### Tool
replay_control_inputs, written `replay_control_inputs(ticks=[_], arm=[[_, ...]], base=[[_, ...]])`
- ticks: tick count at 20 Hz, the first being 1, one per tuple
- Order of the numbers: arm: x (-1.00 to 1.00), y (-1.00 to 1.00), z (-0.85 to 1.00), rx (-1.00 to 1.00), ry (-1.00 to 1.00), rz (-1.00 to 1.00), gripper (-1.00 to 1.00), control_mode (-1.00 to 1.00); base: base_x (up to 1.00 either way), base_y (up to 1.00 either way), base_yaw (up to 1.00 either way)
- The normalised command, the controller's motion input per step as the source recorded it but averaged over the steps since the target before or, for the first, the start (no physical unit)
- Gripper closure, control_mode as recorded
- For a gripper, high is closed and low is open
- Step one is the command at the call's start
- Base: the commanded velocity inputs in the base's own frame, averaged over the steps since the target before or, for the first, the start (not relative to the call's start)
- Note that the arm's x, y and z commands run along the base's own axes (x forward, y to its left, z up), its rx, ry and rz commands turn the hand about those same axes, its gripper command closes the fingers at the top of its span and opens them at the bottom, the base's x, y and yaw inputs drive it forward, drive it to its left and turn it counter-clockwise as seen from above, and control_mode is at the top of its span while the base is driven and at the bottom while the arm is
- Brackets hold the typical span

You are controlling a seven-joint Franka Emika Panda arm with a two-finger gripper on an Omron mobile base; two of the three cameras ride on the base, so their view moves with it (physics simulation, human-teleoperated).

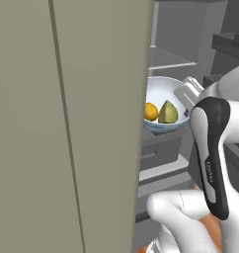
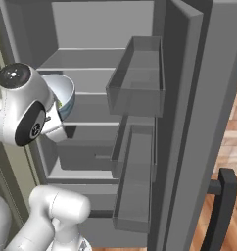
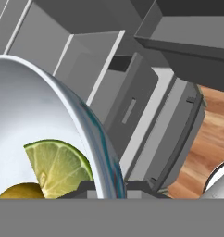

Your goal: Place the bowl with the lemon and lemon wedge on the second highest shelf of the fridge. Place the bowl with the chicken drumstick and steak on the top shelf of the fridge.

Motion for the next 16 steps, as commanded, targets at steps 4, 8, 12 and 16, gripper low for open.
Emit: replay_control_inputs(ticks=[4,8,12,16], arm=[[0.57,0.0,-0.44,0.0,0.0,-0.03,1.0,-1.0],[0.54,0.0,-0.64,0.0,0.0,-0.05,1.0,-1.0],[0.64,0.0,-0.47,0.0,0.0,-0.08,1.0,-1.0],[0.58,0.0,-0.5,0.0,0.0,-0.1,1.0,-1.0]], base=[[0.0,0.0,0.0],[0.0,0.0,0.0],[0.0,0.0,0.0],[0.0,0.0,0.0]])
